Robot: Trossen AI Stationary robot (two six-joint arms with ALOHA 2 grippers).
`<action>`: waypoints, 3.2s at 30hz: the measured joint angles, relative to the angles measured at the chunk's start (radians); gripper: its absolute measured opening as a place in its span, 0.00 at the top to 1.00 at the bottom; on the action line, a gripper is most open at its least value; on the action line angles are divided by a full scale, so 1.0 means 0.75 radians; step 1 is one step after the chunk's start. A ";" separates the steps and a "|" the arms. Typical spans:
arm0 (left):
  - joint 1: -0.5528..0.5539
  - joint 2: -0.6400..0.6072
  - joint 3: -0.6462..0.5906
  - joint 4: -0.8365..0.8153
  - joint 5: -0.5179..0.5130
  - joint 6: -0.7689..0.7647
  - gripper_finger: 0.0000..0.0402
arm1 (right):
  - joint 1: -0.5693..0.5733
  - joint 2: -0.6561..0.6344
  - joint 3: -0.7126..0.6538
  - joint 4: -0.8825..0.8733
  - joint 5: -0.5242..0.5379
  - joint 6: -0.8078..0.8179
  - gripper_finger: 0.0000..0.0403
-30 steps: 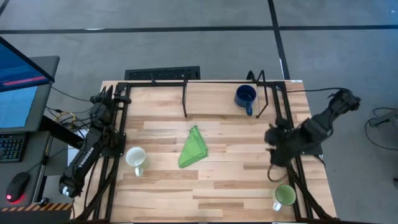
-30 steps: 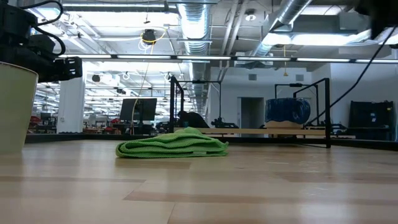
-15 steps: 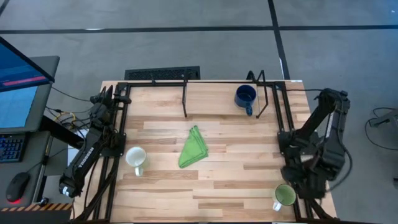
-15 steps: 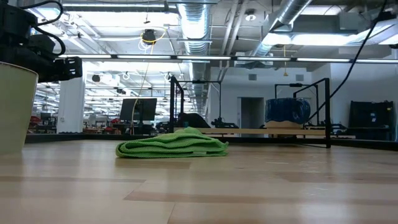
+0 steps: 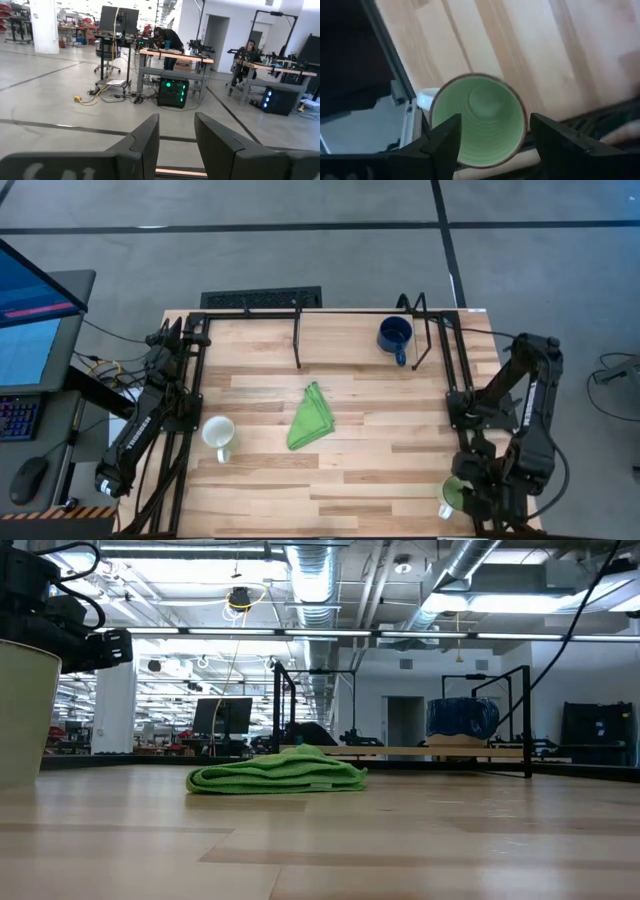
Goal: Stack small to large cups/mugs on shelf
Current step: Put the green mug on the shelf
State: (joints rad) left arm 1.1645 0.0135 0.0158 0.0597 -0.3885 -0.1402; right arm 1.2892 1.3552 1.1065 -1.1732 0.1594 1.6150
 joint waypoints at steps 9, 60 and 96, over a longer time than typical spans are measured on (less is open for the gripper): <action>0.000 0.000 0.000 0.000 0.001 0.001 0.72 | 0.007 0.071 0.000 -0.047 -0.130 0.255 0.36; 0.000 0.000 0.000 0.000 0.002 0.004 0.72 | 0.007 0.208 0.000 0.035 -0.003 0.500 0.36; 0.000 0.000 0.000 0.000 0.002 0.005 0.72 | -0.023 0.288 0.006 -0.008 -0.207 0.413 0.95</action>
State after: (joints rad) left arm 1.1647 0.0132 0.0158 0.0597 -0.3874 -0.1364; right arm 1.2720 1.5712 1.1107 -1.1789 0.0042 1.9246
